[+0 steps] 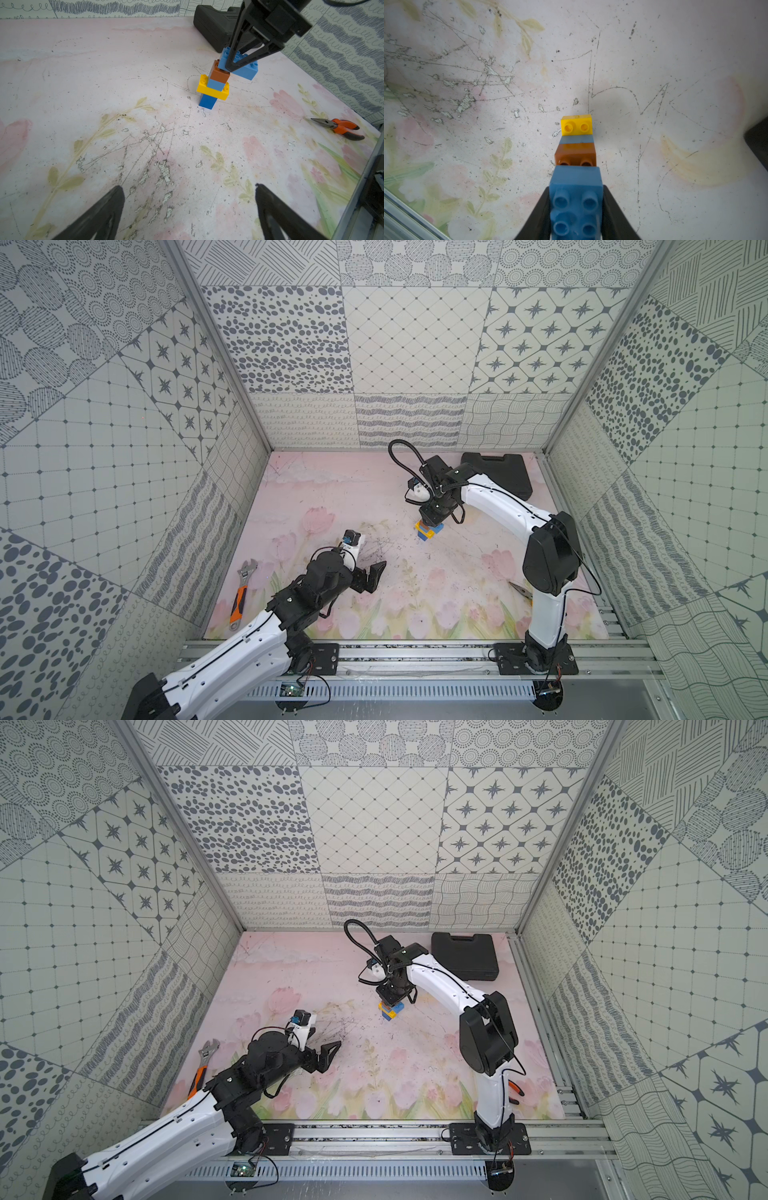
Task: Assemble the letter f with lego
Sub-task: Assemble the lego brick at the center of the board.
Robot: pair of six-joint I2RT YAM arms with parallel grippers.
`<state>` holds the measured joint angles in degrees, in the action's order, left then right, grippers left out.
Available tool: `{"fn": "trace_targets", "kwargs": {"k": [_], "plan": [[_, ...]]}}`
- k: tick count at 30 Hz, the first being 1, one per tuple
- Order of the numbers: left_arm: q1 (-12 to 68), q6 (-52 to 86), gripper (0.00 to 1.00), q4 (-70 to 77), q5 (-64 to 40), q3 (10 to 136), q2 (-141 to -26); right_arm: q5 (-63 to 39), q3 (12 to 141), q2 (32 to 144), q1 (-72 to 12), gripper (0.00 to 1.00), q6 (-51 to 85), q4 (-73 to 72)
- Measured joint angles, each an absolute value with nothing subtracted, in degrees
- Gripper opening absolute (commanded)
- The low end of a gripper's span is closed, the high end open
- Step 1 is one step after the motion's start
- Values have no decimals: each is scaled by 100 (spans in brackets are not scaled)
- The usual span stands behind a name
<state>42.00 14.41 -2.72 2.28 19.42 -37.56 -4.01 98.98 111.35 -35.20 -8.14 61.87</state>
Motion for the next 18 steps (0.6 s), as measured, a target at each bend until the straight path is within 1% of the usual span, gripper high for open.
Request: {"fn": "trace_targets", "kwargs": {"k": [18], "plan": [[4195,1441,99,-272,228,1942,-3747,-381,9874,11126,-3520,38,-854,6139]]}}
